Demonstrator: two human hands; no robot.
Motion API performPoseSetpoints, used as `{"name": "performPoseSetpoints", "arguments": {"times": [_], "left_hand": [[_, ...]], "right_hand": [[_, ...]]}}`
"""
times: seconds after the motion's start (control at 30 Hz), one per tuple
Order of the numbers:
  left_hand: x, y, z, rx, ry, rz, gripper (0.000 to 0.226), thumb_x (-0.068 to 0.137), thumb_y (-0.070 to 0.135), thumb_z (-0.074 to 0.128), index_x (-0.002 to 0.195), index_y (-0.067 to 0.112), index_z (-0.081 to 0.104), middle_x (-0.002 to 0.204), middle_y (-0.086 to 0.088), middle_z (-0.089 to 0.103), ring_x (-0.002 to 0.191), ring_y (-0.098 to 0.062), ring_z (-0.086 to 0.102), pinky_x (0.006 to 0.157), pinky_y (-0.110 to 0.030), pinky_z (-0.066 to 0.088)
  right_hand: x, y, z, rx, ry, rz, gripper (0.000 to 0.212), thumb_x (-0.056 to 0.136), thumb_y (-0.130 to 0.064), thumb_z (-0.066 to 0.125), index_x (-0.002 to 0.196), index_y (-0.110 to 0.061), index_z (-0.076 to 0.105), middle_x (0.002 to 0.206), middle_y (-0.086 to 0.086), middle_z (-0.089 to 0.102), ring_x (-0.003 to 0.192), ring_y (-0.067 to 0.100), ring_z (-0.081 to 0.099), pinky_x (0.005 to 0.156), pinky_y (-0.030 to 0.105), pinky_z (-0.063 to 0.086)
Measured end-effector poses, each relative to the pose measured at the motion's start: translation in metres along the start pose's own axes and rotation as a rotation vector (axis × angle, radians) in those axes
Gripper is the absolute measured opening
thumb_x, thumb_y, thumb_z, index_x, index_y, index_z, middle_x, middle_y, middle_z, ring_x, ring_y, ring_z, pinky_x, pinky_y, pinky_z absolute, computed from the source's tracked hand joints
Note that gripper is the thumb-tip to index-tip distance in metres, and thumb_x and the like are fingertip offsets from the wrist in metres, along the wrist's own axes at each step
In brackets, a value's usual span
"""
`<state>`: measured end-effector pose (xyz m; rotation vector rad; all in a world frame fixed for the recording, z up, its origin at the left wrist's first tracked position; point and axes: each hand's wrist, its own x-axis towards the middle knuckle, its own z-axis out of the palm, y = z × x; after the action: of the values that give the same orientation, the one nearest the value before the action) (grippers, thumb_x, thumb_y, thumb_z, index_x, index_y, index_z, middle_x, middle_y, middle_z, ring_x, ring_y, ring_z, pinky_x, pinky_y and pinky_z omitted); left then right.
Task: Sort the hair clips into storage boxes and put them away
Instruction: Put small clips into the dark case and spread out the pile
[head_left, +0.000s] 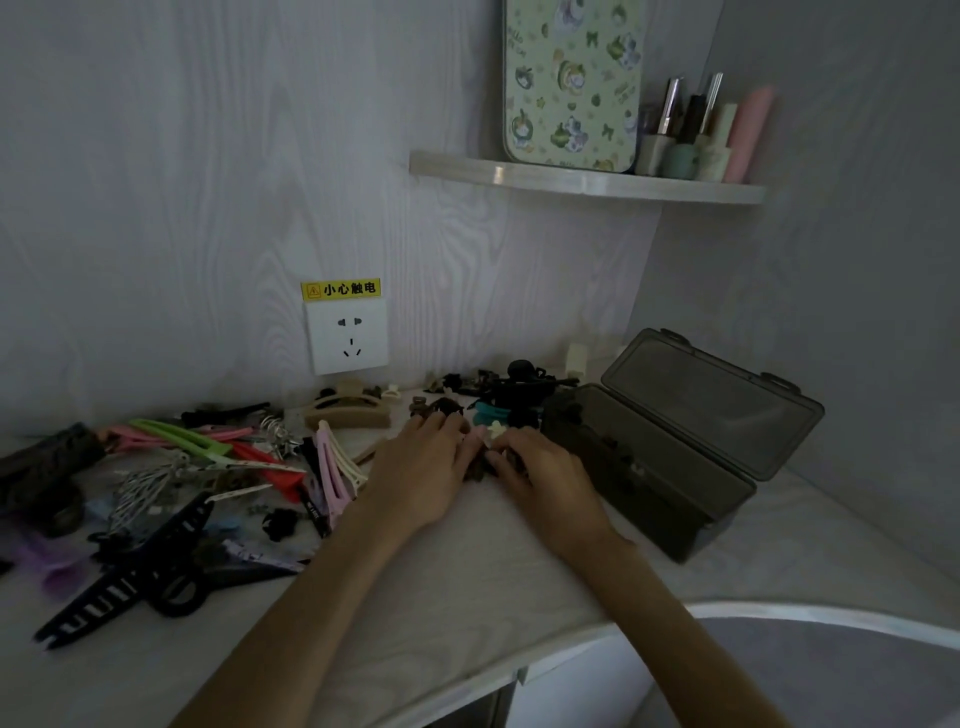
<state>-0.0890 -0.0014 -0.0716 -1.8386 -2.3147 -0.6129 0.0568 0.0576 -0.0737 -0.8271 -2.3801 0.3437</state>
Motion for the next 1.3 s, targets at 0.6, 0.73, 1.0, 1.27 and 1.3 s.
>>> {"name": "performPoseSetpoints", "arguments": {"times": [0.6, 0.73, 1.0, 1.27, 1.3], "left_hand": [[0.001, 0.005, -0.004, -0.05, -0.027, 0.094, 0.026, 0.096, 0.04, 0.042, 0.102, 0.016, 0.051, 0.098, -0.004, 0.058, 0.086, -0.02, 0.056, 0.067, -0.029, 0.041], [0.004, -0.015, -0.012, -0.239, 0.181, -0.009, 0.025, 0.097, 0.032, 0.042, 0.079, 0.016, 0.047, 0.073, 0.003, 0.05, 0.068, -0.015, 0.052, 0.058, -0.029, 0.038], [0.016, -0.014, -0.03, -0.679, 0.375, -0.197, 0.04, 0.1, 0.024, 0.034, 0.061, 0.015, 0.038, 0.055, -0.001, 0.039, 0.051, -0.013, 0.037, 0.055, -0.028, 0.028], [0.082, 0.078, -0.043, -0.645, -0.239, 0.133, 0.042, 0.101, 0.041, 0.025, 0.078, 0.014, 0.048, 0.077, -0.001, 0.052, 0.069, -0.015, 0.051, 0.062, -0.025, 0.035], [0.089, 0.086, -0.037, -0.63, -0.309, 0.156, 0.041, 0.1, 0.042, 0.025, 0.085, 0.013, 0.051, 0.086, -0.003, 0.055, 0.08, -0.019, 0.055, 0.069, -0.026, 0.038]], "right_hand": [[0.035, -0.005, -0.069, -0.324, 0.125, 0.049, 0.023, 0.093, -0.014, 0.048, 0.108, -0.012, 0.065, 0.107, 0.007, 0.062, 0.101, 0.026, 0.056, 0.079, 0.034, 0.045], [0.039, -0.03, -0.029, -0.387, -0.029, 0.072, 0.032, 0.093, -0.008, 0.047, 0.125, -0.011, 0.051, 0.127, 0.009, 0.049, 0.105, 0.025, 0.055, 0.081, 0.034, 0.048], [0.029, -0.015, 0.014, -0.295, -0.033, 0.167, 0.022, 0.095, -0.023, 0.044, 0.113, -0.01, 0.049, 0.124, 0.009, 0.043, 0.089, 0.023, 0.056, 0.064, 0.029, 0.041], [0.007, -0.006, -0.051, 0.024, -0.468, 0.089, 0.014, 0.082, -0.026, 0.066, 0.094, -0.018, 0.065, 0.101, 0.001, 0.066, 0.088, 0.01, 0.058, 0.082, 0.024, 0.05], [0.003, -0.008, -0.065, 0.046, -0.484, 0.07, 0.017, 0.082, -0.025, 0.068, 0.097, -0.017, 0.066, 0.102, -0.002, 0.066, 0.088, 0.006, 0.058, 0.081, 0.018, 0.049]]}}
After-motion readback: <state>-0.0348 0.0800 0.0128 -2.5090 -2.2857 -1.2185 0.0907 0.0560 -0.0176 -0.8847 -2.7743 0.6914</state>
